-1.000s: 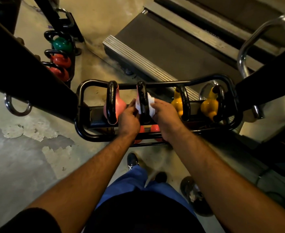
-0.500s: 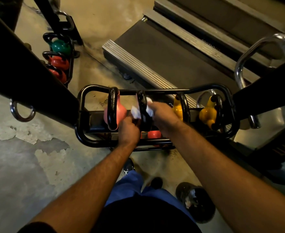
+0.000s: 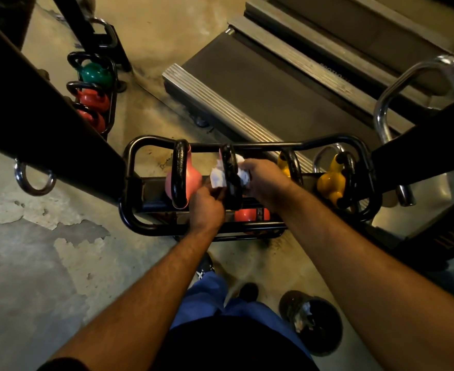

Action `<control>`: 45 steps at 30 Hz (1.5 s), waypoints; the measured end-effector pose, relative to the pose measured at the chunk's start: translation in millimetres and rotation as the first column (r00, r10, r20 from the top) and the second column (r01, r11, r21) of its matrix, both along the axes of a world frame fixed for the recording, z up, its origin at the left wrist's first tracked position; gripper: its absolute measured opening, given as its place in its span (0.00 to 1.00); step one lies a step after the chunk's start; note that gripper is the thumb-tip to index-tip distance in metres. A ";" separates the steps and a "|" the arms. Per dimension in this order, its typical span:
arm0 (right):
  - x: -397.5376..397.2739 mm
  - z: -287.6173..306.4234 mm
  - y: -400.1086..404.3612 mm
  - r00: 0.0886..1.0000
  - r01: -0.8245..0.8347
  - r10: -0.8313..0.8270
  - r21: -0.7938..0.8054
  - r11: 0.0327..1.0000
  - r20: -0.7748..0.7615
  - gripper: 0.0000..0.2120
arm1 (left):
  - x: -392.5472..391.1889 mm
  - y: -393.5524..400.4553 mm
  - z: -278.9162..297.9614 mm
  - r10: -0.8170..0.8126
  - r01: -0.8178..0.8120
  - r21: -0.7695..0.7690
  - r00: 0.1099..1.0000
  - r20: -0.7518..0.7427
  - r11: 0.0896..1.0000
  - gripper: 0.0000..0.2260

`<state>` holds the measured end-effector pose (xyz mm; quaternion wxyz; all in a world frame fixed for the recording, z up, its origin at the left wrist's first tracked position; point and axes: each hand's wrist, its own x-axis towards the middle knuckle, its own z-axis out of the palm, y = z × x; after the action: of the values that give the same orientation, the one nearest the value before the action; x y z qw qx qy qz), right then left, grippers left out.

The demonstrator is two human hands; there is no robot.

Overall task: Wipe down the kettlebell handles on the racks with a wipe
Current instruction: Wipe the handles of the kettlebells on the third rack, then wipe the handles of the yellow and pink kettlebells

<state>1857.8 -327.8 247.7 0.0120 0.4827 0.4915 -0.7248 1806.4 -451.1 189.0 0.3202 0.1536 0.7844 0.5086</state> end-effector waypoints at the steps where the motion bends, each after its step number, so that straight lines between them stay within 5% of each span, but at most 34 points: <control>1: 6.7 1.3 1.5 0.997 -0.071 0.072 0.038 0.997 -0.023 0.18 | 0.0 0.2 2.1 0.015 -0.015 0.012 1.000 -0.004 1.000 0.07; 9: 57.7 -6.1 -20.1 0.923 -0.326 0.383 0.451 0.831 -0.038 0.13 | -1.6 5.6 1.8 0.041 -0.048 0.077 0.995 0.091 0.996 0.15; 12: 70.0 -18.9 -30.6 0.918 -0.328 0.396 0.632 0.702 0.037 0.13 | -3.8 4.5 1.6 0.000 -0.007 0.069 0.996 0.090 0.998 0.15; 14: 74.0 -18.5 -31.6 0.895 -0.380 0.419 0.755 0.535 0.154 0.15 | -7.4 6.1 4.7 -0.021 0.016 0.053 0.996 0.088 0.998 0.15; 22: 83.5 6.9 -18.2 0.769 -0.585 0.531 0.727 0.359 0.357 0.10 | -2.2 9.1 19.1 0.001 0.000 -0.004 0.997 0.073 1.000 0.13; 24: 87.1 7.2 -20.8 0.781 -0.572 0.525 0.725 0.383 0.339 0.13 | -2.3 9.3 24.1 -0.006 0.007 -0.023 0.999 0.045 1.000 0.13; 29: 85.5 4.0 -24.9 0.957 -0.252 0.284 0.662 0.706 0.061 0.09 | -0.3 10.1 26.2 -0.031 0.029 -0.090 0.999 -0.026 0.996 0.12; 31: 84.5 3.6 -26.2 0.972 -0.205 0.231 0.612 0.764 0.037 0.07 | 1.3 8.6 26.9 -0.027 0.022 -0.104 0.998 -0.048 0.994 0.12; 39: 94.7 4.1 -25.0 0.969 -0.222 0.236 0.660 0.718 0.070 0.10 | 14.9 -3.6 40.7 0.037 -0.039 -0.016 0.992 -0.118 0.999 0.12; 45: 105.4 8.4 -25.9 0.970 -0.184 0.241 0.642 0.745 -0.002 0.16 | 39.1 -16.9 57.1 0.162 -0.164 0.025 0.915 -0.368 0.986 0.12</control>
<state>1963.2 -353.8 256.1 -0.0905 0.3677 0.7595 -0.5289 1845.5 -468.0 246.1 0.1240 0.1796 0.8421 0.4931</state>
